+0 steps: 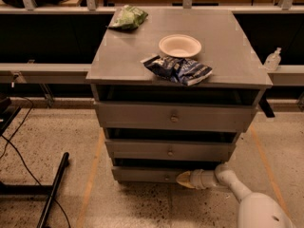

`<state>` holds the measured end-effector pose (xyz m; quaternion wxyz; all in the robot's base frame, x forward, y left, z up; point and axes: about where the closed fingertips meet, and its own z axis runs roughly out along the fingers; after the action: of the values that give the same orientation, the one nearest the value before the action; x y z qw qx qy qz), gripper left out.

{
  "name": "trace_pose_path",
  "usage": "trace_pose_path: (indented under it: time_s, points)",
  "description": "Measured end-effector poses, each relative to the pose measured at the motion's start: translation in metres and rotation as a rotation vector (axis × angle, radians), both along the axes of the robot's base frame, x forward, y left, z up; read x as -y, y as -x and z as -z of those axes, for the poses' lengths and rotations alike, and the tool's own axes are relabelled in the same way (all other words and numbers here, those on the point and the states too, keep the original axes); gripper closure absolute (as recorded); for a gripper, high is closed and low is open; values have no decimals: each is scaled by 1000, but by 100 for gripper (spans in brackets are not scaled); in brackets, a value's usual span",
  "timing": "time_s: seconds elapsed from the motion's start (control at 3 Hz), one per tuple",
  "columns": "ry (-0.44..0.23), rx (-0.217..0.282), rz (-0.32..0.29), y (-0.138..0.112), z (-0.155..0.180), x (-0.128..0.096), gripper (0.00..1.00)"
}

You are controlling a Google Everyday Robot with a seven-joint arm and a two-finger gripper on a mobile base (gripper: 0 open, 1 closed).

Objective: Close bottom drawer

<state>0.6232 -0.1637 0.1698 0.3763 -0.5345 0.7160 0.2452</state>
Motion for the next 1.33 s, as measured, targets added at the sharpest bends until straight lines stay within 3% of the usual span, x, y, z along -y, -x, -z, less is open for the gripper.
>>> trace_pose_path:
  time_s: [1.0,1.33]
  points:
    - [-13,2,5,-13,-1,-4,100]
    - [-67,9,-7,33,5,16,100]
